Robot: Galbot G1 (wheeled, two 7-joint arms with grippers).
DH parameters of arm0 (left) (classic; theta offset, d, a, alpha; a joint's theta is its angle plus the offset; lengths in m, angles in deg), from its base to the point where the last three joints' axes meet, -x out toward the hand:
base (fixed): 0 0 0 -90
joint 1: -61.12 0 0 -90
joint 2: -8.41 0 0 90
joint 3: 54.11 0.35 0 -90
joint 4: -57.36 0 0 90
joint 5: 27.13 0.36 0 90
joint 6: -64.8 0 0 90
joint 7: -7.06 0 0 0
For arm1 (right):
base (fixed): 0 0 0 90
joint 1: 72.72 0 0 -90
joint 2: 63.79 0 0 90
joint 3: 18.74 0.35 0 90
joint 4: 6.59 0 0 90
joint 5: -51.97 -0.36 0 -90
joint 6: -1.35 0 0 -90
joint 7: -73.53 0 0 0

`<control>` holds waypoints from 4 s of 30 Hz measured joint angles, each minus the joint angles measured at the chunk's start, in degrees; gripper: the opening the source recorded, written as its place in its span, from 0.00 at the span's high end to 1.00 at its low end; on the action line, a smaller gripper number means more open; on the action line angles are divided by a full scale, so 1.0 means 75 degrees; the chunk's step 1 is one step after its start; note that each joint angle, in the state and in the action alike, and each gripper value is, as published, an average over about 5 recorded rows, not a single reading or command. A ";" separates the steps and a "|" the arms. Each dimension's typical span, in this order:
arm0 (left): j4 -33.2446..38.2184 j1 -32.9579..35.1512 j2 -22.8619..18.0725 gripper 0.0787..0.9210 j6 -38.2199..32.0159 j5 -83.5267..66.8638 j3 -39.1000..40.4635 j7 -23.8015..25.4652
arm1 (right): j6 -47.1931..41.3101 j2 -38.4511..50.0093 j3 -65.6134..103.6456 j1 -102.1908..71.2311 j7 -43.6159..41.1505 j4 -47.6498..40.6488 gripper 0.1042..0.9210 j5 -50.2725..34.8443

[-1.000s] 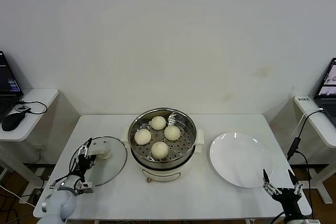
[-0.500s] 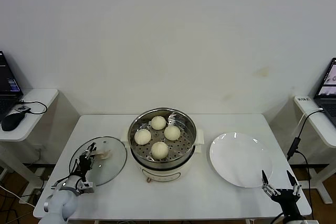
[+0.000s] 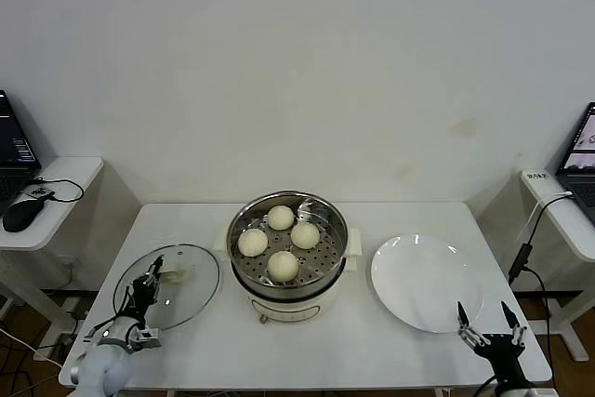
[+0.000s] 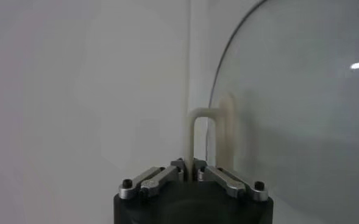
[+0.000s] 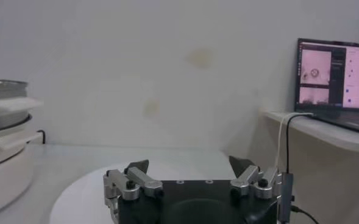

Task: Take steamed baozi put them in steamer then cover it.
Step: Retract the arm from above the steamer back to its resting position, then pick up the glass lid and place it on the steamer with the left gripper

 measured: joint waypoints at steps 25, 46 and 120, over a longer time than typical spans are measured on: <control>0.3499 0.1552 0.1089 0.92 0.0963 -0.1083 -0.1100 0.1135 | 0.0218 0.0239 -0.0320 -0.0133 -0.0046 0.0162 0.12 0.0498; 0.5410 0.0334 0.1276 0.92 0.3217 -0.1248 0.1741 0.2697 | 0.0603 0.0011 -0.0632 -0.0066 0.0341 0.0111 0.12 0.1586; 0.3989 -0.1248 -0.1483 0.88 0.3829 0.1226 0.4210 0.3517 | 0.0902 -0.0249 -0.1340 -0.0008 0.0832 -0.0465 0.12 0.3094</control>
